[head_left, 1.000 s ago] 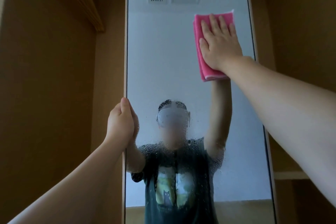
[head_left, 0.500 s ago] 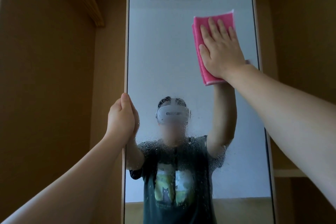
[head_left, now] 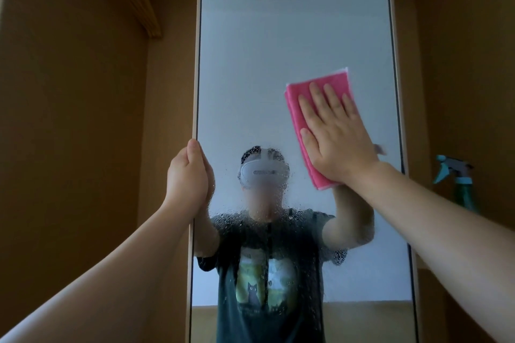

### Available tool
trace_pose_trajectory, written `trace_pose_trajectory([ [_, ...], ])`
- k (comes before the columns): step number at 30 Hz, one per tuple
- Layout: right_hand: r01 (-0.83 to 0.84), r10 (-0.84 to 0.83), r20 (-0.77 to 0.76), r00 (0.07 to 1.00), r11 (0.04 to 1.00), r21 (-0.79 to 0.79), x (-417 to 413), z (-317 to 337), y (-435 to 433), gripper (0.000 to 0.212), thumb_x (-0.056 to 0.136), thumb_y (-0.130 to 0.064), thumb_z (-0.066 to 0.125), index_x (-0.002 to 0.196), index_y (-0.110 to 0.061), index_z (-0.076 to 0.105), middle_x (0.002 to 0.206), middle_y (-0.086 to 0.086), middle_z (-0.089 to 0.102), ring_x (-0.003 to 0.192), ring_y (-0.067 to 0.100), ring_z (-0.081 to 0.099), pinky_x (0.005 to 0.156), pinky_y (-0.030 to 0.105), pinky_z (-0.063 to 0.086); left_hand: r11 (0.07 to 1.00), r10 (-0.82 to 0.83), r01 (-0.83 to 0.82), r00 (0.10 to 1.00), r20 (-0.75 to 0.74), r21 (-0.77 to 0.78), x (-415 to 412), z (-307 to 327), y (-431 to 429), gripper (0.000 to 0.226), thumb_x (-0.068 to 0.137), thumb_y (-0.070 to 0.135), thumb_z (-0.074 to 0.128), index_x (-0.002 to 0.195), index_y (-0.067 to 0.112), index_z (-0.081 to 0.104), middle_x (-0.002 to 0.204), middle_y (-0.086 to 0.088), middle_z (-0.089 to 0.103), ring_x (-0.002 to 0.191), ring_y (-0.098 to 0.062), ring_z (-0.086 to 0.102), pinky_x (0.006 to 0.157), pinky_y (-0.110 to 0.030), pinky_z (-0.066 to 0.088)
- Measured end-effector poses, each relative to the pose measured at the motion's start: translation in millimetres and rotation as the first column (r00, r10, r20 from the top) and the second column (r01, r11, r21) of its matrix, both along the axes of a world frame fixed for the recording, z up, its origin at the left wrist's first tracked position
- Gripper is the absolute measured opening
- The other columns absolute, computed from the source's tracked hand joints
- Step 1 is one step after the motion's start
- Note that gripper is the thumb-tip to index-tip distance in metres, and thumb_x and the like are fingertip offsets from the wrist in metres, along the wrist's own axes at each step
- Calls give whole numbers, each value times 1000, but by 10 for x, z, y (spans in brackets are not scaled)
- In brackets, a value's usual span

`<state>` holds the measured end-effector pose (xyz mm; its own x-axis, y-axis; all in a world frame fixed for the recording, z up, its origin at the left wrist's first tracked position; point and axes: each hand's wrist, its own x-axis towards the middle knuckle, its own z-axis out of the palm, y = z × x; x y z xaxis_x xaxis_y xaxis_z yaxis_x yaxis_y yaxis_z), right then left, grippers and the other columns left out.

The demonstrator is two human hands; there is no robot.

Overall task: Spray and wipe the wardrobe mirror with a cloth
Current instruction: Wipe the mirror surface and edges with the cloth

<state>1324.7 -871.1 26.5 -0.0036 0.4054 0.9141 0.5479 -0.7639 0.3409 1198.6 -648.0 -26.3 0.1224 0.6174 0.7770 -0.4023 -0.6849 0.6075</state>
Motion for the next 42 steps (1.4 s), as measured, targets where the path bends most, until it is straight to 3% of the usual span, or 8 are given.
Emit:
trace_pose_trajectory([
  [8, -60, 59, -9, 998, 998, -32, -134, -765, 169, 58, 101, -40, 23, 150, -10, 22, 156, 17, 25, 146, 37, 20, 118, 55, 16, 1000, 11, -11, 1000, -7, -12, 9, 0, -9, 53, 101, 42, 25, 81, 3, 54, 67, -5, 53, 62, -14, 51, 55, -26, 39],
  [16, -55, 55, -6, 998, 997, -55, -178, -789, 193, 60, 97, -40, 29, 149, -11, 27, 156, 16, 26, 145, 36, 22, 118, 55, 18, 1000, 5, -6, 1000, -24, -7, -13, 3, -22, 50, 101, 43, 24, 70, 12, 47, 65, -5, 50, 62, -17, 50, 57, -32, 41],
  [23, -61, 61, -3, 998, 997, -54, -192, -484, 257, 61, 97, -40, 26, 149, -12, 33, 158, 14, 25, 146, 34, 22, 119, 53, 14, 1000, 7, -8, 999, -35, -13, -13, 9, -26, 53, 101, 43, 24, 77, 6, 54, 66, -4, 54, 65, -17, 54, 56, -29, 42],
  [28, -55, 54, -13, 998, 998, -27, -247, -135, 326, 64, 95, -42, 20, 150, -13, 32, 159, 12, 24, 146, 33, 22, 120, 51, 10, 1000, 7, -7, 999, -40, -8, -17, 4, -49, 49, 101, 41, 24, 67, 14, 48, 51, 6, 49, 42, 4, 48, 49, -24, 35],
  [34, -43, 43, -10, 999, 999, 25, -288, 399, 440, 64, 94, -40, 22, 152, -13, 28, 160, 12, 20, 147, 33, 18, 119, 48, 7, 1000, -1, 1, 999, -37, 4, -28, 10, -37, 54, 101, 42, 23, 75, 6, 54, 63, -2, 52, 61, -16, 52, 55, -31, 42],
  [36, -48, 49, -17, 999, 997, 56, -294, 630, 488, 63, 95, -39, 22, 152, -14, 25, 161, 12, 17, 148, 33, 15, 119, 48, 6, 1000, 6, -5, 999, -33, 16, -34, 10, -46, 51, 101, 41, 23, 69, 12, 49, 58, 2, 51, 55, -10, 51, 52, -28, 37],
  [40, -47, 52, -39, 998, 992, 118, -312, 963, 581, 60, 99, -38, 23, 154, -15, 20, 163, 10, 11, 149, 31, 10, 119, 49, 5, 999, 6, -4, 999, -35, 35, -26, -5, -63, 49, 102, 37, 22, 68, 14, 49, 44, 15, 55, 42, 6, 51, 39, -9, 36],
  [42, -42, 47, -33, 998, 991, 125, -312, 993, 603, 60, 99, -39, 20, 154, -15, 18, 163, 9, 10, 149, 31, 9, 119, 49, 4, 999, 7, -6, 999, -33, 34, -33, -3, -68, 49, 102, 37, 22, 69, 14, 50, 45, 15, 57, 44, 3, 53, 39, -9, 36],
])
